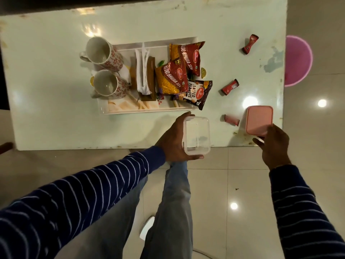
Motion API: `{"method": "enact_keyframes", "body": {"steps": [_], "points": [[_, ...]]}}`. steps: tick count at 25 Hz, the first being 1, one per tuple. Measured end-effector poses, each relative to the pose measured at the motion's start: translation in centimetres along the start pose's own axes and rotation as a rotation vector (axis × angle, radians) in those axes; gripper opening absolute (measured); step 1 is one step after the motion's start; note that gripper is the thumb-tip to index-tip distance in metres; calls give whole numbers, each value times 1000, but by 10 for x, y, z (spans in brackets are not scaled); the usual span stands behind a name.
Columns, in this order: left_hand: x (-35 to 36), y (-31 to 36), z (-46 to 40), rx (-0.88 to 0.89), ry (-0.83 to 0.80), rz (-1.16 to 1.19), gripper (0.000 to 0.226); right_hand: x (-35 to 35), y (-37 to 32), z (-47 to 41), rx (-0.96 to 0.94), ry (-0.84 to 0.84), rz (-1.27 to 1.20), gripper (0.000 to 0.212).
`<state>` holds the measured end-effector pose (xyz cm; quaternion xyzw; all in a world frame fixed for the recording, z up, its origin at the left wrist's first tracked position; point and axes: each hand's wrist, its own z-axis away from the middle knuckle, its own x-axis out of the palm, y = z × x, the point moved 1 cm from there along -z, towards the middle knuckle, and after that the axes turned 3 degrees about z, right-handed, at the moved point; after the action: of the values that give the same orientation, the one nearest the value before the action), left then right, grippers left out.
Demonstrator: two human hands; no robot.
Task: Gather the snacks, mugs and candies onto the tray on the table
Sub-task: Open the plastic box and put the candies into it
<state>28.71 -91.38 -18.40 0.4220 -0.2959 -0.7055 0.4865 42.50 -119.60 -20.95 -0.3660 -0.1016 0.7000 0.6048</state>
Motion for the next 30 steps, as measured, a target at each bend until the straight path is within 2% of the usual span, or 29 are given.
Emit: {"method": "enact_keyframes", "body": {"steps": [2,3,4,5,7,8,10,12,14,17,19,21,25,28,30], "points": [[0,-2,2,-9,34,-29,127,0,4,-3,-84,192,412,39],[2,-2,3,-2,46,-37,126,1,4,2,-203,302,601,47],[3,-1,4,0,58,-25,124,7,5,12,-368,339,702,50],[6,0,4,-9,71,19,119,18,5,23,-532,282,760,50],[8,0,3,-45,88,84,115,43,14,38,-783,52,910,51],[7,-1,4,-72,93,59,117,54,19,41,-860,-39,1006,54],[3,-2,5,-92,99,-26,124,70,23,39,-921,-104,1122,59],[-4,-3,2,-53,133,-90,124,76,25,33,-916,-89,1138,55],[-10,-5,-5,1,149,-131,125,80,22,29,-885,-89,1112,41],[-13,-12,-14,66,165,-190,121,79,5,36,-822,-135,881,30],[-11,-16,-15,60,190,-196,120,76,-13,57,-867,-95,691,31],[-8,-19,-17,45,183,-176,120,82,-25,90,-907,-146,593,36],[-3,-20,-27,11,206,-133,121,99,-36,120,-967,-367,694,52],[-6,-17,-33,13,198,-114,123,99,-67,72,-1014,-193,609,44],[-10,-12,-36,50,180,-104,124,99,-84,27,-947,-127,725,43]]}}
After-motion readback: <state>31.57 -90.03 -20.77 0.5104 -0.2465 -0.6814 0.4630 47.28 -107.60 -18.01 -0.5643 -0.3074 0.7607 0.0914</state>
